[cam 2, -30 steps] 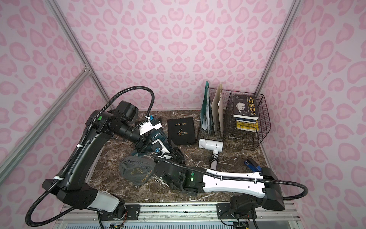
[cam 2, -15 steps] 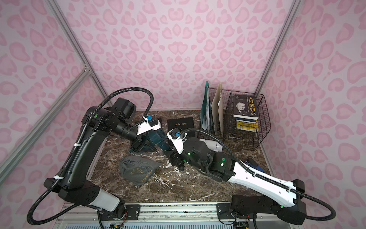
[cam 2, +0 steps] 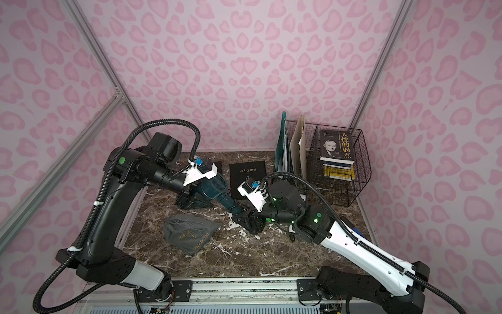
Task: Pack away hair dryers
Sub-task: Pick up the hair dryer from the center of the board, then fold the hair dryer.
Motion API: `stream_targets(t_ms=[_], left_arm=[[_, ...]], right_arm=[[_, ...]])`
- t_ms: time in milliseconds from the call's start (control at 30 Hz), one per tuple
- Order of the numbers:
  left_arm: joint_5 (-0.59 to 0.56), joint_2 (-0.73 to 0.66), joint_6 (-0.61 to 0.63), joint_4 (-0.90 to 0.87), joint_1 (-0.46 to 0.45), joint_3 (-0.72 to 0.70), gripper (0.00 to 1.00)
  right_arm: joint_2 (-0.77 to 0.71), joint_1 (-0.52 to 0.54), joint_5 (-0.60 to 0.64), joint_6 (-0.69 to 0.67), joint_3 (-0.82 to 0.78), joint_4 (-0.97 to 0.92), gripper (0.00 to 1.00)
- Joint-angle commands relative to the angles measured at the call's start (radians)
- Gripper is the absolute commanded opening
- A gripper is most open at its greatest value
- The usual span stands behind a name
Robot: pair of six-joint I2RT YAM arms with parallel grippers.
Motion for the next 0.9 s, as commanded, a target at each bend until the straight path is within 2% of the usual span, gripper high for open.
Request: stream_targets(t_ms=[0,100,167,300,367,500,667,867], left_arm=[[0.095,-0.013,0.021,-0.223,0.0,0.0,0.02],[0.106,-0.005,0.011,-0.223,0.001,0.009,0.02],[0.111,-0.002,-0.009,-0.212,0.001,0.009,0.02],[0.084,-0.022,-0.127,-0.094,0.001,-0.037,0.02],[0.056,-0.05,-0.206,0.008,0.001,-0.082,0.02],[0.034,-0.115,-0.352,0.205,0.001,-0.179,0.02],[0.034,-0.12,-0.502,0.317,0.001,-0.226,0.02],[-0.073,-0.143,-0.703,0.484,0.004,-0.336,0.02]], right_arm=[[0.004,-0.011,-0.073,-0.009,-0.007,0.019,0.57],[0.014,-0.011,-0.1,-0.005,-0.003,0.025,0.48],[0.02,-0.011,-0.114,-0.001,-0.003,0.028,0.33],[0.027,-0.011,-0.128,0.037,-0.01,0.066,0.17],[0.026,-0.011,-0.141,0.067,-0.027,0.112,0.0],[0.023,-0.01,-0.165,0.12,-0.061,0.21,0.0],[0.007,-0.003,-0.189,0.241,-0.131,0.434,0.0],[0.006,0.029,-0.106,0.377,-0.192,0.672,0.0]])
